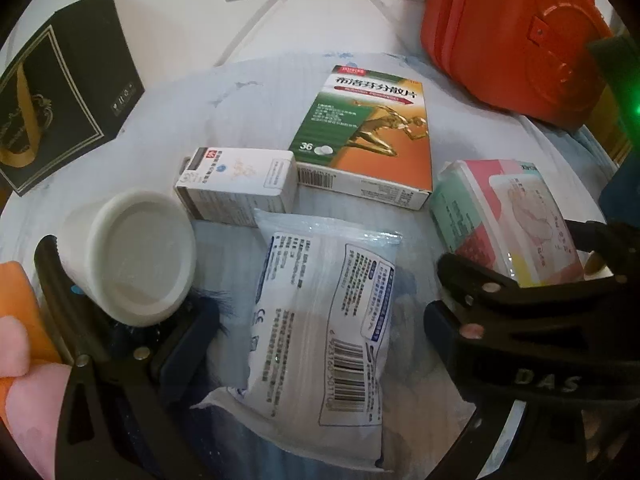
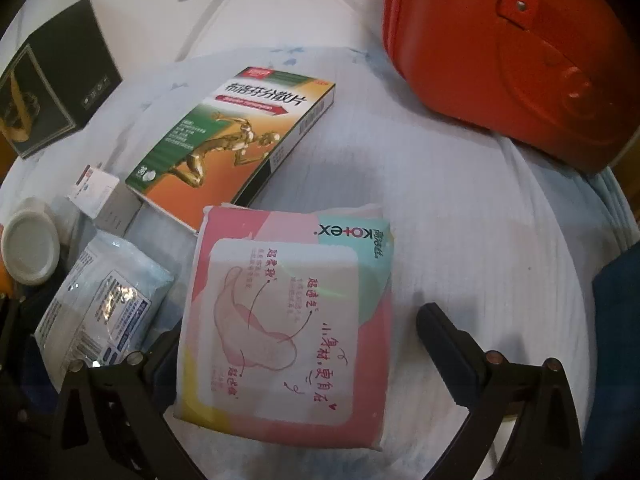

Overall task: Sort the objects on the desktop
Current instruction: 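Close the left tool on the white wrapped pack while the right tool grasps the Kotex pack, then carry the white pack and Kotex pack over the crate and open both tools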

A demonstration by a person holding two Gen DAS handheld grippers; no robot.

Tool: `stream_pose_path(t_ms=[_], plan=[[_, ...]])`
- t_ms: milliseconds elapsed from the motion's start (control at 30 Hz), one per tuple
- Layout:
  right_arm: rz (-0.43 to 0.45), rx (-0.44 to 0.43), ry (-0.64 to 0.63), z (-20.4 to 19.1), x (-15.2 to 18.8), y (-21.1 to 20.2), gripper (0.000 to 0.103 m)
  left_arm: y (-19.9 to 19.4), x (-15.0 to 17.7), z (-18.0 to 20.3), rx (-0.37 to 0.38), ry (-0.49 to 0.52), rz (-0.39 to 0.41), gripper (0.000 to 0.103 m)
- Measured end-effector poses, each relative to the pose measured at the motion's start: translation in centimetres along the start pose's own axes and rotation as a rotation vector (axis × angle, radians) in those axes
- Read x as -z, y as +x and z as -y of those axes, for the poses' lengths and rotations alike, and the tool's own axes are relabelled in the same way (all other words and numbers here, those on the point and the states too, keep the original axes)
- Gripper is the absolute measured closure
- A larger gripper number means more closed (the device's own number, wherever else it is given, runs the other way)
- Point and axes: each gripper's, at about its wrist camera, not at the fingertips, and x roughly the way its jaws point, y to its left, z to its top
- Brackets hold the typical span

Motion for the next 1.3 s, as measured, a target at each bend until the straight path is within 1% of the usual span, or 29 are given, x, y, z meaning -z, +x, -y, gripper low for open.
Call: stream_pose_path(t_ms=[33,67,100,167,200,233,267,300,333,400,433,500,567,667,767,900,1067,1167,1200,1233,1300], plan=[[-0.025,-0.007,0.011,0.3,0.1,-0.2,0.000,0.0,0.0,0.0,-0.001,0.005,-0.005,0.000],[-0.010,-0.019,0.034,0.8,0.4,-1.1,0.000,-0.1,0.3,-0.1,-0.002,0.007,-0.007,0.000],[0.012,-0.023,0.041,0.9,0.5,-1.8,0.000,-0.2,0.4,0.0,-0.003,0.012,-0.009,0.000],[0.083,-0.031,0.037,1.1,0.7,-3.7,0.000,-0.3,0.6,0.2,0.003,0.015,0.003,0.003],[0.098,-0.039,0.032,1.0,0.6,-4.1,0.000,-0.4,0.7,0.3,0.003,0.013,0.005,0.006],[0.099,-0.047,0.030,0.8,0.6,-4.2,0.003,-0.5,0.7,0.4,0.004,0.014,0.004,0.016],[0.085,-0.065,0.034,0.9,0.5,-4.0,0.014,-0.7,0.6,0.5,0.007,0.014,0.004,0.023],[0.072,-0.076,0.035,0.6,0.6,-3.8,0.020,-0.9,0.3,-0.3,0.013,0.022,0.006,0.038],[0.041,-0.093,0.040,0.6,0.7,-3.2,0.029,-1.1,0.3,0.1,0.012,0.021,0.012,0.047],[0.026,-0.088,0.034,0.7,1.0,-2.8,0.031,-1.1,0.2,0.3,0.011,0.020,0.006,0.049],[0.029,-0.087,0.030,0.8,1.3,-2.9,0.032,-1.1,0.3,0.3,0.007,0.018,0.008,0.051],[0.036,-0.080,0.017,0.6,1.6,-3.7,0.033,-1.3,0.5,0.5,-0.015,0.022,0.015,0.053],[0.054,-0.077,0.008,0.7,2.0,-4.4,0.033,-1.9,0.7,0.5,-0.020,0.020,0.024,0.053],[0.085,-0.084,-0.004,1.1,2.5,-5.9,0.033,-3.4,1.0,0.4,-0.030,0.007,0.052,0.054],[0.124,-0.078,-0.019,1.0,3.1,-8.1,0.033,-5.7,1.3,0.3,-0.050,-0.017,0.097,0.054],[0.188,-0.074,-0.047,0.4,4.0,-11.7,0.033,-10.1,2.1,-0.4,-0.069,-0.059,0.166,0.054],[0.293,-0.090,-0.078,-0.3,7.0,-18.8,0.033,-17.0,3.9,-0.2,-0.083,-0.089,0.260,0.054],[0.351,-0.093,-0.099,-1.2,8.7,-22.6,0.033,-21.9,5.8,0.3,-0.094,-0.098,0.324,0.054],[0.378,-0.090,-0.107,-1.6,9.5,-24.2,0.033,-22.9,6.2,0.3,-0.094,-0.100,0.337,0.054],[0.392,-0.088,-0.111,-2.0,9.8,-24.9,0.033,-24.4,6.9,0.5,-0.095,-0.103,0.355,0.054],[0.442,-0.082,-0.116,-2.4,11.6,-28.0,0.033,-27.2,8.4,0.9,-0.093,-0.103,0.390,0.054]])
